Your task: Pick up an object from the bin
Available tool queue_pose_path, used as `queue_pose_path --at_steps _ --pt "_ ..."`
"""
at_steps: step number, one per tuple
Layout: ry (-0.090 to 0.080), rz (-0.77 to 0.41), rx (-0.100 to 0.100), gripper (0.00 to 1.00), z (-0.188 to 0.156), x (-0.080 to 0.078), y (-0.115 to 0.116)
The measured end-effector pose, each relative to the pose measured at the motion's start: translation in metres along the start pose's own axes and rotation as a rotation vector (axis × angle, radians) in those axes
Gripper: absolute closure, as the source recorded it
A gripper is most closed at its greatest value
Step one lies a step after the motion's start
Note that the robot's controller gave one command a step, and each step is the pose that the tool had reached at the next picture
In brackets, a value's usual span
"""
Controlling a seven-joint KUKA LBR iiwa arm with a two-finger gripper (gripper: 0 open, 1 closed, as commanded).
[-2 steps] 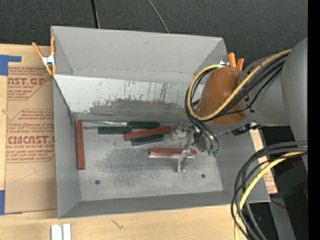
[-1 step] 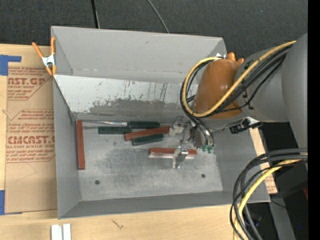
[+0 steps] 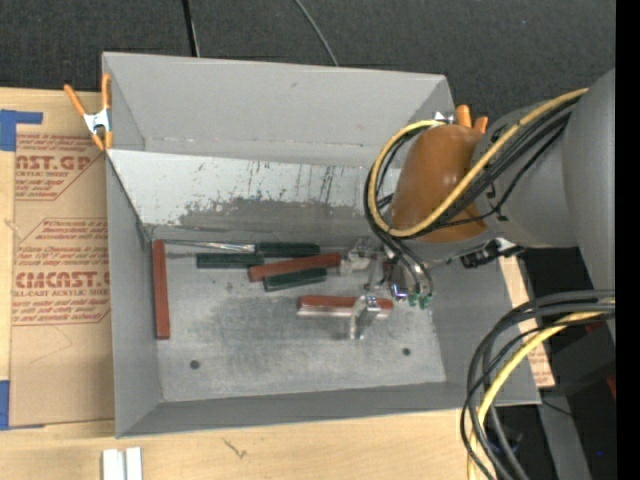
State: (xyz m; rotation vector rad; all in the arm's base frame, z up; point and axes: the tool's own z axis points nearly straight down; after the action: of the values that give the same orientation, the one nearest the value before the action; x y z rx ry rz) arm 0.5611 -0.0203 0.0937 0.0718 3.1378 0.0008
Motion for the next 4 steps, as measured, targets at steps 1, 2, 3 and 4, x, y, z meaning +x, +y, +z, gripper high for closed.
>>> queue_pose_path --at_steps 1,2,3,4 --pt "-0.009 0.114 0.000 1.00 0.017 0.009 0.006" --pt "-0.009 0.114 0.000 1.00 0.017 0.009 0.006" --pt "-0.006 0.114 0.000 1.00 0.014 0.010 0.006" --pt "0.004 0.114 0.001 1.00 0.001 0.012 0.006"
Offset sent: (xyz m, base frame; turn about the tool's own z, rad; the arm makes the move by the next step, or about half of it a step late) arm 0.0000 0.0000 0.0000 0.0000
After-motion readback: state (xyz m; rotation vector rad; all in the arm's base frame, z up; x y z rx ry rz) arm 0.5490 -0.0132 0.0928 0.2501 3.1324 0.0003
